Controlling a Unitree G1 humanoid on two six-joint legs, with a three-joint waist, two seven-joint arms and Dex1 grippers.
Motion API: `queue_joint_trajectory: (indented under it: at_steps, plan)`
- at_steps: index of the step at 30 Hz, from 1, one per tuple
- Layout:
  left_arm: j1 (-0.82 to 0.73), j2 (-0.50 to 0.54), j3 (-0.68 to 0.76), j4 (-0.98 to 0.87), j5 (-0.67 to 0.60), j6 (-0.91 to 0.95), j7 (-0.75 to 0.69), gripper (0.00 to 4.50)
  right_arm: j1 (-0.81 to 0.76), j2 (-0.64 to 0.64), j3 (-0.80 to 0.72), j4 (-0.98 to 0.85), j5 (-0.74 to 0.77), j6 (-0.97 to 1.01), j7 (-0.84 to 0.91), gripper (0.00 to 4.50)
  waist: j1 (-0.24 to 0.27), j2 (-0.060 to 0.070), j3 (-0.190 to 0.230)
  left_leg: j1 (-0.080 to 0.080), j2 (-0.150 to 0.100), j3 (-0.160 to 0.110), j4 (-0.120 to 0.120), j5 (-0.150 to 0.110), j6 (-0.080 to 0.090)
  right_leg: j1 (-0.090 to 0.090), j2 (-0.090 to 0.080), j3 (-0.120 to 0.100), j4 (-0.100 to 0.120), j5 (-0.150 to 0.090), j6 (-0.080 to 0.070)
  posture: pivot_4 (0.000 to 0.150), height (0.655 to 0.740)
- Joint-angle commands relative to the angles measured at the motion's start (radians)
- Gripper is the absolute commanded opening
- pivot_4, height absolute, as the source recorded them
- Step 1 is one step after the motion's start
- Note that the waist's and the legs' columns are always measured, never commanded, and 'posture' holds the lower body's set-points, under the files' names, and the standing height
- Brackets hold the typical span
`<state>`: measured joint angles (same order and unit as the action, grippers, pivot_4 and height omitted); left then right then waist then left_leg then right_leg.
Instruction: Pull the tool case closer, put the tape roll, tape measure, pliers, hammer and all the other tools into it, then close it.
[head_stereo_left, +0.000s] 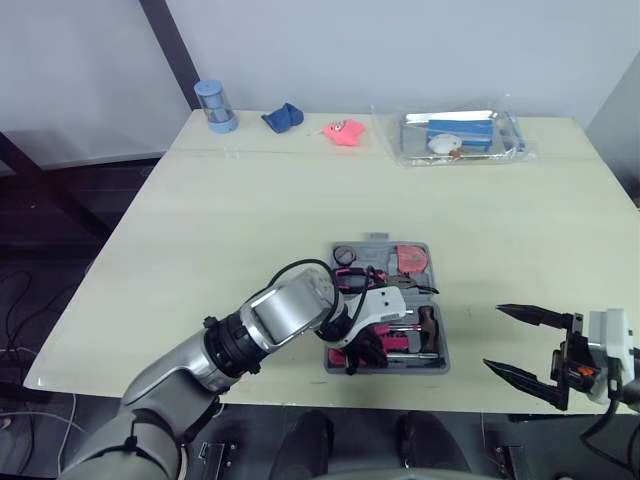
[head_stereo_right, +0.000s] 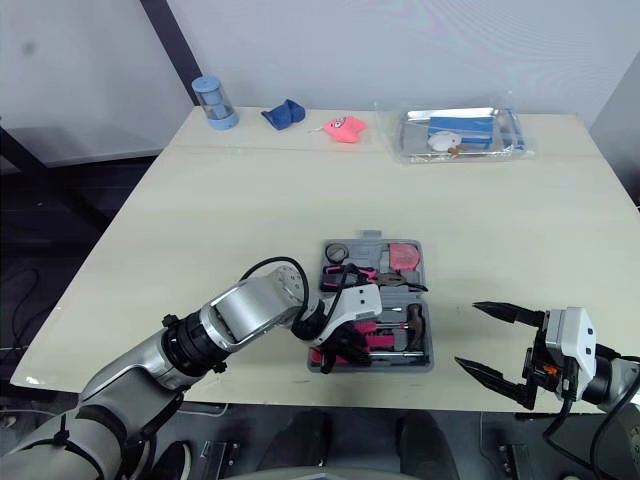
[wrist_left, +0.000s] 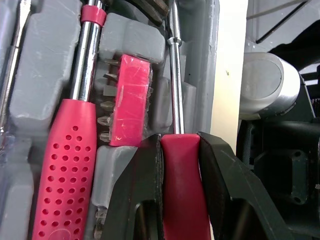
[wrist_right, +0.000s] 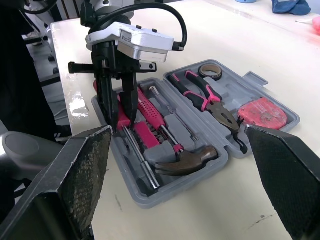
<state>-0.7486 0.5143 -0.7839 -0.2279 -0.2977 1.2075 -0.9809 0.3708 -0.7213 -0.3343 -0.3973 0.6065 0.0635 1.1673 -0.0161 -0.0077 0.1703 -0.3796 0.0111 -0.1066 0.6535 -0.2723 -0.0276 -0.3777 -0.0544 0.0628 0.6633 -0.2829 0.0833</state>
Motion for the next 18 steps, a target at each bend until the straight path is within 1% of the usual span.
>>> queue_joint_trajectory:
  at_steps: [1,9,13,18]
  plan:
    - [-0.016,0.011,-0.028,0.004,0.003,-0.03,-0.022,0.59,0.011,0.006,-0.029,-0.031,0.004,-0.02,-0.008,4.5,0.0,0.0,0.0,0.0,0.0,0.0,0.0,0.0,0.0,0.0,0.0,0.0,0.0,0.0,0.0,0.15,0.74]
    - [-0.022,0.014,-0.046,0.027,0.023,-0.082,-0.036,0.59,0.024,0.02,-0.024,-0.041,-0.006,-0.029,-0.026,4.5,0.0,0.0,0.0,0.0,0.0,0.0,0.0,0.0,0.0,0.0,0.0,0.0,0.0,0.0,0.0,0.15,0.74]
    - [-0.015,0.004,-0.051,0.054,0.048,-0.14,-0.033,0.59,0.037,0.026,-0.028,-0.041,-0.011,-0.038,-0.025,4.5,0.002,0.001,0.0,0.0,0.0,0.0,0.0,0.0,0.0,0.0,0.0,0.0,0.0,0.0,0.0,0.15,0.74]
    - [-0.006,-0.003,-0.041,0.08,0.057,-0.147,-0.023,0.59,0.038,0.026,-0.025,-0.043,-0.015,-0.042,-0.033,4.5,0.004,0.001,-0.001,0.0,0.0,0.0,0.001,0.0,0.0,0.001,0.0,0.0,0.0,0.0,0.0,0.15,0.74]
